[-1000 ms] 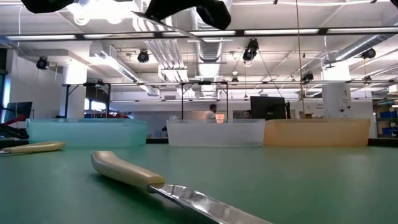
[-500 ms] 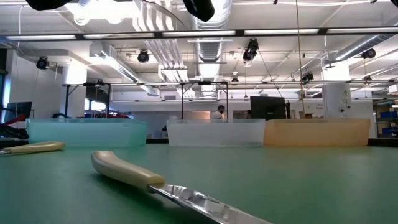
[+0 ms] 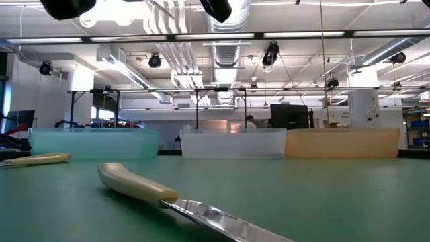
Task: Sort silverware by color (type)
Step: Put the gold knife into the blue bin
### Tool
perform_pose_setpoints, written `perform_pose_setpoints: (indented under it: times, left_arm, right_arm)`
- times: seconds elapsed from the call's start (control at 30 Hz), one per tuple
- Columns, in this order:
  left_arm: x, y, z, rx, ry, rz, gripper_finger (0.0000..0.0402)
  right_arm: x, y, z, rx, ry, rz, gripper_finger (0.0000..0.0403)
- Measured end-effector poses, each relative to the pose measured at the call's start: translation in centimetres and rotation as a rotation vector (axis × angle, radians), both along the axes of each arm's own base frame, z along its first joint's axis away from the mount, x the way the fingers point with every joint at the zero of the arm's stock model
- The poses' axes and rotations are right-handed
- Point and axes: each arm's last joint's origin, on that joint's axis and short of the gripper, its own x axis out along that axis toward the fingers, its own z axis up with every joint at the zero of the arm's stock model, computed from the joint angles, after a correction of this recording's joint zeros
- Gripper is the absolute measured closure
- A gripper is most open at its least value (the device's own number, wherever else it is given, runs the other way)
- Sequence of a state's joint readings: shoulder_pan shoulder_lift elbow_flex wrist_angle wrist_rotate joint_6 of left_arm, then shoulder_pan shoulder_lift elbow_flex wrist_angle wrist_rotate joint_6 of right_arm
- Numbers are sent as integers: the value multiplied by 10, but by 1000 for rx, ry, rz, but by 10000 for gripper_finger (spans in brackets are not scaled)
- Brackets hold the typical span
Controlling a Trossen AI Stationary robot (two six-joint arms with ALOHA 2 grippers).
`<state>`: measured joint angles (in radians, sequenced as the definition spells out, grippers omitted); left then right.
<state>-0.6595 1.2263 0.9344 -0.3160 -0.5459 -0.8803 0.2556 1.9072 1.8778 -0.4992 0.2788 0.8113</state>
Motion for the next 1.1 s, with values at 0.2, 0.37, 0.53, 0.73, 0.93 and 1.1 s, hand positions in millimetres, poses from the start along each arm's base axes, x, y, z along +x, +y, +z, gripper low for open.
perform_pose_setpoints:
  times: [0.2, 0.37, 0.53, 0.73, 0.93, 1.1]
  left_arm:
    - [-7, 12, 6, 33, 2, 32, 304]
    - [-11, 17, 13, 16, -24, 50, 304]
    - [-11, 15, 10, -24, -5, 47, 304]
    - [-1, 7, 1, -71, 6, 62, 304]
    - [8, 2, -8, -184, 81, -7, 304]
    - [15, 4, -11, -220, 99, -27, 304]
  right_arm:
    - [-2, 2, -1, -12, 1, -66, 392]
    - [-3, -1, -5, -36, 26, -106, 392]
    - [-3, -4, -5, -40, 28, -116, 392]
    - [-2, -4, -5, -34, 25, -120, 392]
    - [-2, -4, -5, -38, 25, -117, 392]
    - [-2, -4, -5, -39, 25, -116, 392]
